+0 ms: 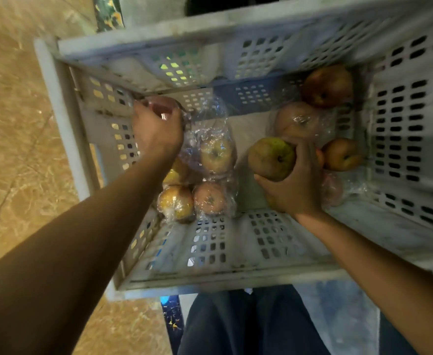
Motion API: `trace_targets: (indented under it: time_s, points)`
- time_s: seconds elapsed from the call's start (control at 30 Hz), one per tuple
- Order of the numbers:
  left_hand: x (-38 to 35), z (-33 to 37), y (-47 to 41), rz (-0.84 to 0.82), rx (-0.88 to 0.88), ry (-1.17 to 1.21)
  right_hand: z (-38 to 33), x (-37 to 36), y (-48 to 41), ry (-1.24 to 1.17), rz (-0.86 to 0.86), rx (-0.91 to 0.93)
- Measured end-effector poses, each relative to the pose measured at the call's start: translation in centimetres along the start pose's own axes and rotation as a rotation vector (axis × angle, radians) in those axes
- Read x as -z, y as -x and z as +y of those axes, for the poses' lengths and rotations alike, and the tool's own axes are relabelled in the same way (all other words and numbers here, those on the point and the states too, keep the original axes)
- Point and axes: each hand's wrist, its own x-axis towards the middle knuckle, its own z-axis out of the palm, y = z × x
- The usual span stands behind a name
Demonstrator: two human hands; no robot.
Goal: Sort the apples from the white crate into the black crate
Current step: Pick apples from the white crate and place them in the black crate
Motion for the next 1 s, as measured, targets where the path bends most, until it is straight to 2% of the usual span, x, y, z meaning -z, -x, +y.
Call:
trace_targets:
  time_s: [0.07, 0.13, 0.2, 0.27, 0.37, 0.5, 0.7, 0.87, 1.0]
  points:
    - [-0.1, 1.3, 1.8, 0.017, -0.364, -0.163, 0.0, 1.0, 0.6, -0.026, 0.041, -0.071]
    - [-1.2, 2.9, 3.0, -0.141, -0.665, -0.267, 0.6, 2.0, 1.1, -0.04, 0.066, -0.125]
    - [-3.3, 4.4, 3.7, -0.329, -0.873, -0.355, 1.6, 2.9, 1.2, -0.029, 0.085, -0.199]
    - [-5.9, 5.8, 4.4, -0.475, -0.973, -0.448, 2.9, 3.6, 1.1, 0.008, 0.116, -0.232]
    - [-10.1, 6.7, 5.0, -0.676, -0.986, -0.52, 5.1, 4.9, 0.3, 0.031, 0.139, -0.239]
    - [-15.1, 5.7, 5.0, -0.781, -0.951, -0.601, 7.7, 6.7, -1.0, 0.025, 0.158, -0.217]
    - [-19.7, 4.4, 5.0, -0.698, -0.942, -0.559, 10.9, 7.5, -2.2, -0.044, 0.144, -0.293]
    - [-19.8, 4.8, 5.0, -0.604, -0.963, -0.593, 11.3, 7.2, -2.6, -0.093, 0.174, -0.356]
    - [-18.5, 5.1, 5.3, -0.594, -0.757, -0.476, 9.6, 7.1, -2.3, -0.115, 0.191, -0.359]
